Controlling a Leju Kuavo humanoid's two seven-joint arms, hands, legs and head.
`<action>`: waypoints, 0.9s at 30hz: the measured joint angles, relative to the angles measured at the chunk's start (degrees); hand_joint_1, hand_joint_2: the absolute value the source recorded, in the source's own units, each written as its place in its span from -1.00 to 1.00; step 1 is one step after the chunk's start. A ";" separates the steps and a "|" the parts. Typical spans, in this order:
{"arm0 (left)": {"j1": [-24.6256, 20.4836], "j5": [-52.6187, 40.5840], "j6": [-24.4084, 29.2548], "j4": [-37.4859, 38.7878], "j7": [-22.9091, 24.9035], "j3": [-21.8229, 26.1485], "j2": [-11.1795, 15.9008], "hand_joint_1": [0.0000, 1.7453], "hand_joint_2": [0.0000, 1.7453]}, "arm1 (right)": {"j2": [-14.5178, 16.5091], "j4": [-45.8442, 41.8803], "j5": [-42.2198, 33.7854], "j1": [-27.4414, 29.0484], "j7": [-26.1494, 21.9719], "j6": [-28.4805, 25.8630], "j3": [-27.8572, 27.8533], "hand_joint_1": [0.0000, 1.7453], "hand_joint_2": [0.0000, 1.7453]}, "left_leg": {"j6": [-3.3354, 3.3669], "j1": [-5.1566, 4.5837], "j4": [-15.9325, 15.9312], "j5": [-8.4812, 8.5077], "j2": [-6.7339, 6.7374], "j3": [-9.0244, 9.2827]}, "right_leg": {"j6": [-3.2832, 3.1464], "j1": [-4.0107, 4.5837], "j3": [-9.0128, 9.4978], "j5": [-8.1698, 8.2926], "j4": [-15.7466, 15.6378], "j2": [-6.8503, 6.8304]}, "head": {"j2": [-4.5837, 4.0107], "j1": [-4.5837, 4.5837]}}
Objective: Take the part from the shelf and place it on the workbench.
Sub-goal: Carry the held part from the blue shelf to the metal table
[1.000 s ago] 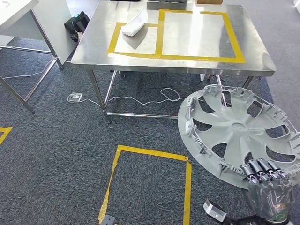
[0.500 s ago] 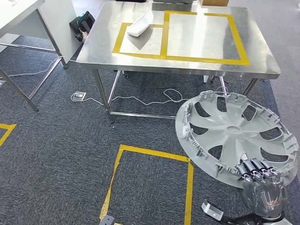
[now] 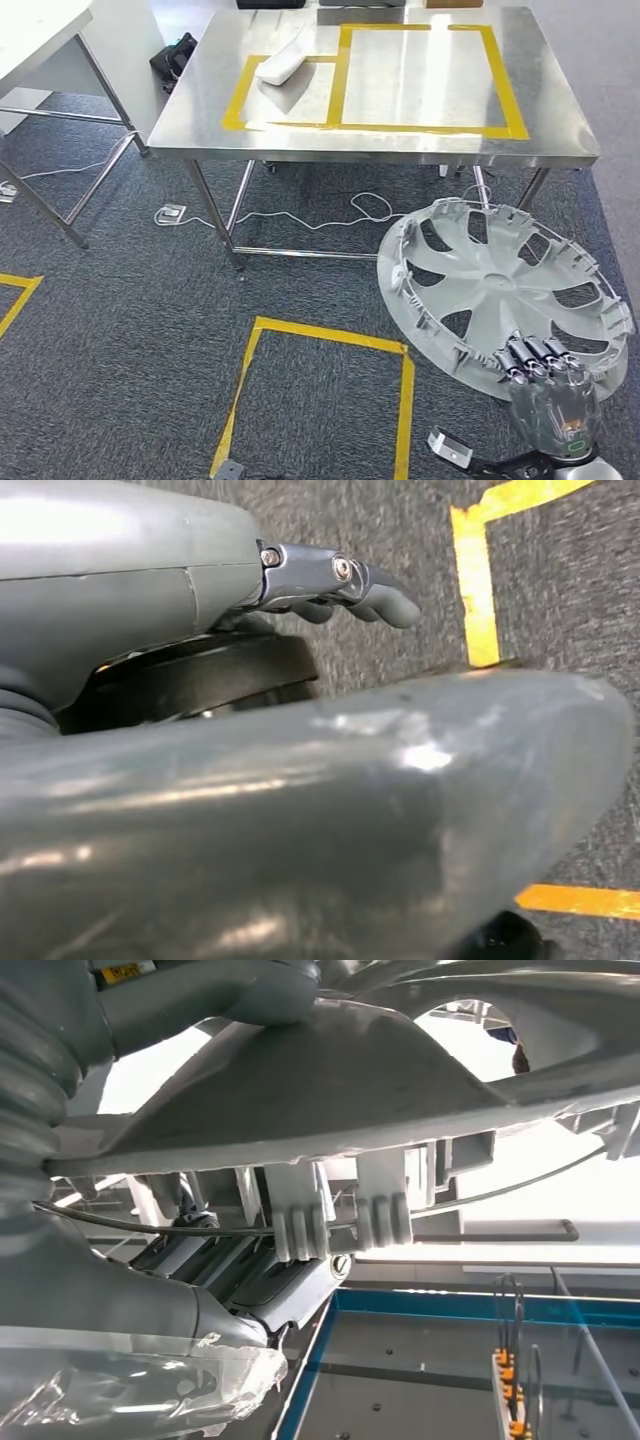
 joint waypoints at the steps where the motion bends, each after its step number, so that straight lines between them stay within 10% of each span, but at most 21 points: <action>1: 0.08 -0.01 0.05 0.00 0.04 0.00 0.02 -1.00 -1.00 | 0.00 0.14 0.00 -0.01 -0.14 0.00 -0.10 1.00 1.00 | 0.21 -0.07 0.50 1.40 0.00 -1.35 | -0.03 0.04 0.88 -0.70 -0.05 0.08 | 0.00 0.01; 4: 0.26 -0.10 0.20 0.02 0.19 0.00 0.03 -1.00 -1.00 | 0.00 0.54 -0.01 -0.06 -0.58 0.00 -0.35 1.00 1.00 | 1.37 -0.58 -8.15 9.94 0.04 0.09 | 0.16 0.12 4.10 -3.16 -0.63 0.25 | 0.00 0.02; 6: 0.30 -0.15 0.31 0.07 0.26 0.00 0.02 -1.00 -1.00 | 0.00 0.75 -0.01 -0.25 -0.80 0.00 -0.47 1.00 1.00 | 1.92 -0.95 -13.21 11.56 0.15 2.11 | 0.74 0.31 5.55 -4.51 -1.68 0.31 | 0.00 0.08; 10: 0.30 -0.15 0.41 0.09 0.34 0.00 -0.12 -1.00 -1.00 | 0.01 1.07 -0.01 -0.69 -1.12 -0.02 -0.58 1.00 1.00 | 2.67 -0.76 -15.35 8.70 0.01 4.31 | 2.06 0.49 7.18 -3.58 -1.69 0.05 | 0.00 0.23; 12: 0.46 -0.15 0.41 0.10 0.34 0.00 -0.20 -1.00 -1.00 | 0.02 1.37 -0.03 -0.89 -1.27 -0.02 -0.60 1.00 1.00 | 3.10 -0.62 -15.98 7.69 -0.20 5.96 | 1.69 0.77 3.53 -3.46 4.64 -0.01 | 0.00 0.44; 14: 0.66 -0.16 0.41 0.14 0.36 0.01 -0.23 -1.00 -1.00 | 0.02 1.70 -0.04 -1.01 -1.34 -0.02 -0.66 1.00 1.00 | 3.40 -0.73 -16.22 6.19 -0.30 7.80 | 1.16 1.25 -1.45 -6.97 11.73 -0.01 | 0.00 0.52; 17: 0.73 -0.16 0.41 0.15 0.38 0.02 -0.24 -1.00 -1.00 | 0.02 1.98 -0.02 -0.91 -1.38 -0.02 -0.69 1.00 1.00 | 3.57 -0.86 -16.26 3.77 -0.80 10.91 | 1.47 1.60 -6.06 -11.32 12.43 0.04 | 0.00 0.54; 22: 0.79 -0.15 0.41 0.25 0.40 0.03 -0.09 -1.00 -1.00 | 0.03 2.19 -0.02 -0.54 -1.39 -0.04 -0.87 1.00 1.00 | 2.62 -1.15 -16.19 0.47 -1.37 14.39 | 1.37 1.11 -8.08 4.54 1.88 -0.22 | 0.00 0.65; 27: 0.11 -0.20 0.48 0.21 0.40 0.04 -0.18 -1.00 -1.00 | 0.02 2.16 0.00 -0.37 -1.38 -0.07 -1.10 1.00 1.00 | 0.71 -1.04 -10.04 0.82 -0.37 11.29 | -0.27 0.72 -5.11 3.69 0.15 -0.01 | 0.00 0.35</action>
